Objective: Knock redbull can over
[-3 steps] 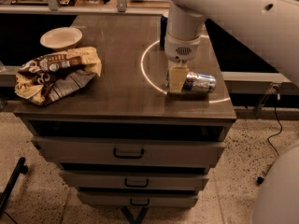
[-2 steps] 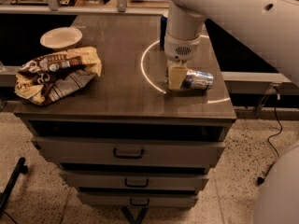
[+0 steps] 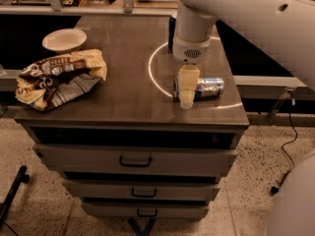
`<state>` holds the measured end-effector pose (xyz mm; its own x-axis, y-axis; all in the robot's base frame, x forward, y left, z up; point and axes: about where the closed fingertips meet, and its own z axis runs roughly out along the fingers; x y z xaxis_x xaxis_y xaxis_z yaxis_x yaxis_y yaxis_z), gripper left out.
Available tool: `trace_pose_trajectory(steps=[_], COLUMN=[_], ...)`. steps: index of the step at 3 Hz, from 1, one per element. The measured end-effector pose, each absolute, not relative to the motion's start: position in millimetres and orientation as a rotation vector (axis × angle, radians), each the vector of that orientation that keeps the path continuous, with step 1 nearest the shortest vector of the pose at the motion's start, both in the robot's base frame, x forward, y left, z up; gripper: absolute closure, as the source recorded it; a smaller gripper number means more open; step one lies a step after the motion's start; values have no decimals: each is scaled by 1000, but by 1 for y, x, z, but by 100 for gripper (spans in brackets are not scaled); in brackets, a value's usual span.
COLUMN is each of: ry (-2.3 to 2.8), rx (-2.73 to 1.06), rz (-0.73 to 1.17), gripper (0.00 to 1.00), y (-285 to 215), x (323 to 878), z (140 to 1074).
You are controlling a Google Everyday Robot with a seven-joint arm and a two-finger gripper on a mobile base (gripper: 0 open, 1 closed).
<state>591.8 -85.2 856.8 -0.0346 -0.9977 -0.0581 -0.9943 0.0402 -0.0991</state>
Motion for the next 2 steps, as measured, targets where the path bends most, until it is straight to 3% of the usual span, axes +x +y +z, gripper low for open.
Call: trace_pose_trajectory(steps=[2], ry=[2144], rx=[-2031], rz=[-19], gripper=[0], y=[-109], x=[596], z=[878])
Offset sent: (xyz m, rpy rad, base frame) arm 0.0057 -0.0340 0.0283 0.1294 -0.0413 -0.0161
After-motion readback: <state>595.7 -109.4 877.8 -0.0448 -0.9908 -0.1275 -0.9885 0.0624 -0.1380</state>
